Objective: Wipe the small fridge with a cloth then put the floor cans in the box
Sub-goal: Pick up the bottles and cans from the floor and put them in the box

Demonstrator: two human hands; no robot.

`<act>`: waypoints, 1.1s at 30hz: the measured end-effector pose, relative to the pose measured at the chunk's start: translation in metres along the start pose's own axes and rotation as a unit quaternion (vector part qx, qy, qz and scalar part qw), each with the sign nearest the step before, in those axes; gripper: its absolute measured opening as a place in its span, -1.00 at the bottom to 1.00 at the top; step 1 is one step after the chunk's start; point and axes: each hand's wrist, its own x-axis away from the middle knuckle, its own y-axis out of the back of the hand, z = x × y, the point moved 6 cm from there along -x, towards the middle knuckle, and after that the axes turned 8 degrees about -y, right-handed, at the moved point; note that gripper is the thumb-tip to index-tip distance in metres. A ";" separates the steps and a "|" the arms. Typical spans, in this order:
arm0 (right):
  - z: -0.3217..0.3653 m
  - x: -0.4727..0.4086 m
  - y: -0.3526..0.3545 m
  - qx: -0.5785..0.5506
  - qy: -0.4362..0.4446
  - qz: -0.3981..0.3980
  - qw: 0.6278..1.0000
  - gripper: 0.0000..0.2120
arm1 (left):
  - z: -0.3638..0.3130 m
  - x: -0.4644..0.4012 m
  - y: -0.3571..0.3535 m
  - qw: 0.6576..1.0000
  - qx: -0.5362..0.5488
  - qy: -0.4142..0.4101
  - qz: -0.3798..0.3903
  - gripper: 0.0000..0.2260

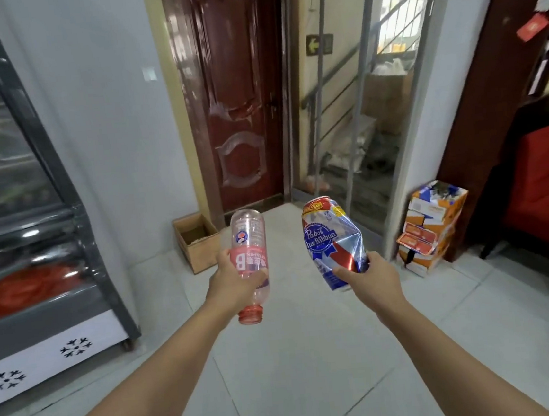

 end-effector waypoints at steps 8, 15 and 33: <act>0.044 -0.173 0.022 -0.001 0.020 -0.034 0.999 -0.68 | -0.046 -0.171 -0.074 1.000 -0.006 -0.008 -0.001 -0.31; 0.067 -0.323 0.022 0.014 0.006 -0.008 1.000 -0.57 | -0.068 -0.301 -0.145 1.000 -0.018 0.010 0.007 -0.29; 0.197 -0.698 -0.065 0.049 0.073 0.128 0.988 -0.51 | -0.090 -0.599 -0.215 0.983 -0.015 0.119 -0.142 -0.32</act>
